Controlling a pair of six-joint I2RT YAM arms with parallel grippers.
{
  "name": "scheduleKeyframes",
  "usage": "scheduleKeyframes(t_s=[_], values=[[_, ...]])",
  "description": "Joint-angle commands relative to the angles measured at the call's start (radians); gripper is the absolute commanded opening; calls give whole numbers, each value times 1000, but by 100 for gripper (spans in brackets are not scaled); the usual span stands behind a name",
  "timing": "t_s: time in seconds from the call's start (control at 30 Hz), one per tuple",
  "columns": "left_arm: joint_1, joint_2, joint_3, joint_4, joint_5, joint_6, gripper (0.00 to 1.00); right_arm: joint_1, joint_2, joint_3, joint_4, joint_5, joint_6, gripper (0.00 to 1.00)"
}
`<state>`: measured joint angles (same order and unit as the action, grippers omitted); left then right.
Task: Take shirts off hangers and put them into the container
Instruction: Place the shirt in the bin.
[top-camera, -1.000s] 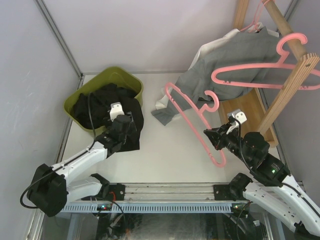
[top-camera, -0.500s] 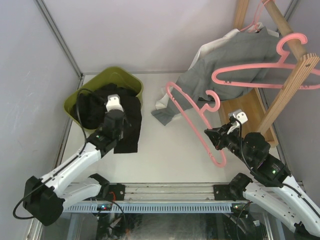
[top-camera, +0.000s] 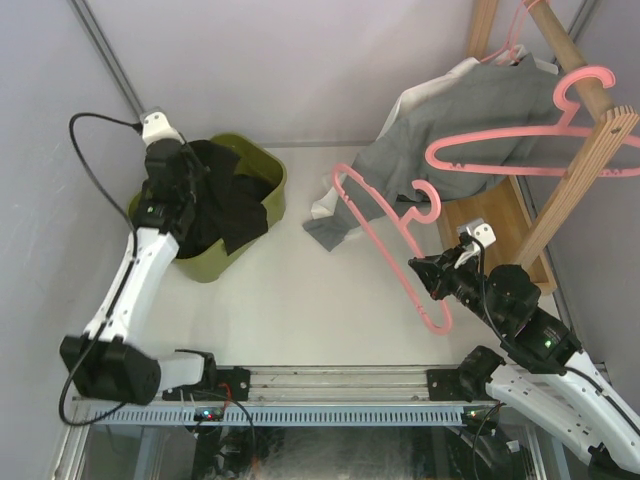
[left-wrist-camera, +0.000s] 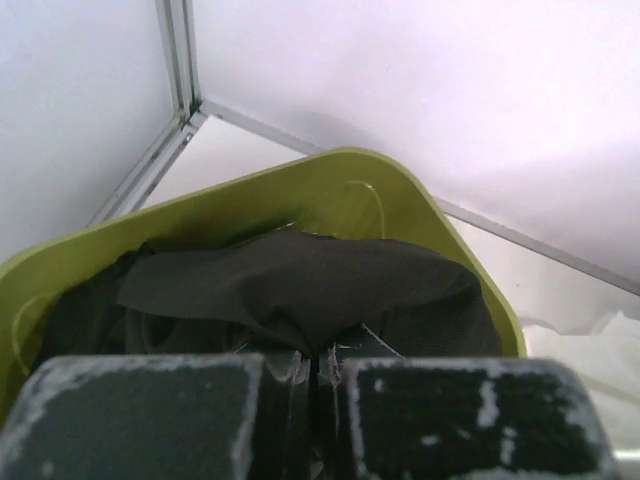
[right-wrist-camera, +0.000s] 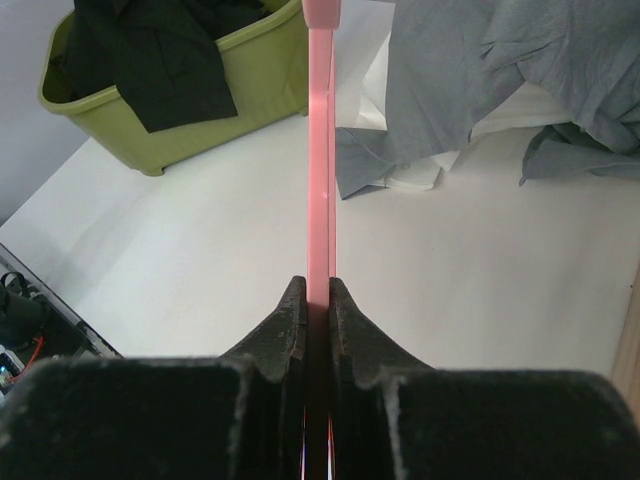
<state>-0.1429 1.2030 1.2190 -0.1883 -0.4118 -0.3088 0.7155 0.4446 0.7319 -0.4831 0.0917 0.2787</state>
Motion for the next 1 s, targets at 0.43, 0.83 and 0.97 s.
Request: scheduleKeyframes(t_s=[0.43, 0.83, 0.97], values=[[66, 183, 79, -201, 144, -109, 85, -1, -49, 4, 16, 2, 34, 0], [-40, -146, -172, -285, 378, -93, 91, -1, 46, 3, 80, -30, 24, 0], [-142, -233, -340, -261, 327, -171, 91, -2, 63, 3, 93, -39, 18, 0]])
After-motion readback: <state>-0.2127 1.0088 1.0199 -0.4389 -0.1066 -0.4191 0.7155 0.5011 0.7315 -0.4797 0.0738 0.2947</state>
